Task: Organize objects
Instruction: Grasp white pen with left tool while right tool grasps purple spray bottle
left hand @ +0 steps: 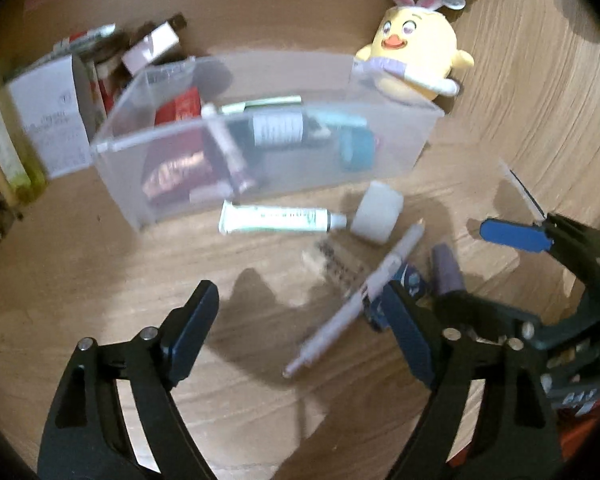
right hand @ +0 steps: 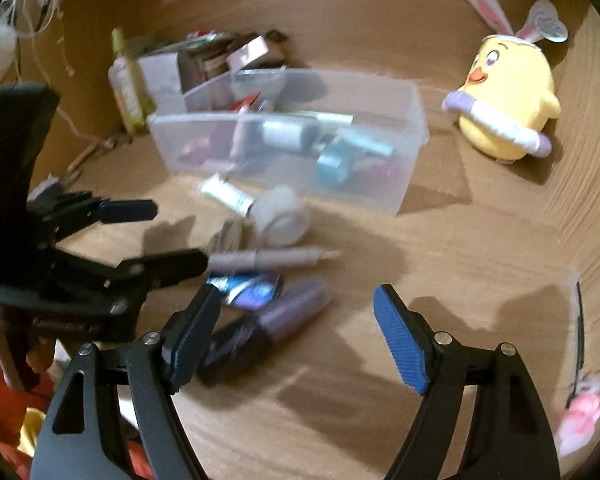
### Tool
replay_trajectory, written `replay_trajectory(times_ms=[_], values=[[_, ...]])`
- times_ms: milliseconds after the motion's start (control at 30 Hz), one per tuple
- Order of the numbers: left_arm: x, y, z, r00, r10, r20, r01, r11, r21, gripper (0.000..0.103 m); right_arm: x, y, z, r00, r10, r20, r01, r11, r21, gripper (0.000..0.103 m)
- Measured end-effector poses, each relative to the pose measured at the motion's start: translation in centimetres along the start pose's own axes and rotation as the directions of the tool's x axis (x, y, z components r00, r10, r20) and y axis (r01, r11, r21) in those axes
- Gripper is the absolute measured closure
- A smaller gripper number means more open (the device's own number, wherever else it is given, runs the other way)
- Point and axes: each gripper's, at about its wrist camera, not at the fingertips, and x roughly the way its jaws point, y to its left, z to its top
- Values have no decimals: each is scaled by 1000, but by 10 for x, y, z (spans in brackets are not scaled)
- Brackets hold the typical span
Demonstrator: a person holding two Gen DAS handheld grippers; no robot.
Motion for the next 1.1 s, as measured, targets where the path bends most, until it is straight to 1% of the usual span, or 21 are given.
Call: replay_trajectory(times_ms=[33,100,167,233,267,300,333,433,467,500,567,667,800,1033,1067,1100], values=[[2,1,-2,1000,-11,-11,11,1000,-5,33,2,3,-3,1000,3,-7,-3,1000,-5,27],[4,2,-5,999,-43,-28,43,999,-17,39,3,6,-9,1000,13,-13,-13,1000,-13,27],[2,-1,-7,999,-44,-20,44,999,-8,45,2,4,-10,1000,17,-13,-17,1000,-3,27],[2,-3,-8,998,-63,-24,63,998,-2,58,0,0,-12,1000,19,-16,-19,1000,8,28],[2,-6,-9,998,-64,-24,64,998,5,60,-1,-2,-13,1000,14,-14,-14,1000,14,29],[1,-8,-9,998,-59,-24,60,998,15,65,-2,-4,-14,1000,9,-13,-9,1000,16,30],[0,-11,-10,998,-59,-23,60,998,25,70,-3,-6,-15,1000,5,-12,-4,1000,14,34],[-4,-18,-11,998,-53,-17,54,997,50,78,-7,-10,-15,1000,-20,-3,20,1000,5,46],[-6,-21,-11,998,-56,-17,57,997,57,80,-7,-11,-15,1000,-28,-1,28,1000,0,52],[-8,-23,-12,998,-59,-16,60,996,62,82,-7,-12,-16,1000,-31,-3,31,1000,-2,55],[-11,-28,-14,998,-61,-17,62,995,73,84,-4,-15,-17,1000,-25,-13,25,1000,0,67],[-11,-32,-14,998,-58,-24,60,995,85,85,2,-18,-19,1000,-15,-25,15,1000,3,76],[-4,-37,-10,996,-69,-50,73,993,94,85,2,-19,-21,1000,-19,-9,19,1000,1,80],[8,-46,-1,996,-77,-46,81,992,98,85,2,-20,-22,1000,-22,8,22,1000,9,80],[8,-45,0,996,-78,-41,81,992,92,86,2,-21,-21,1000,-23,9,23,1000,12,80],[8,-45,0,996,-77,-34,79,993,89,89,1,-22,-21,1000,-22,9,22,1000,19,80]])
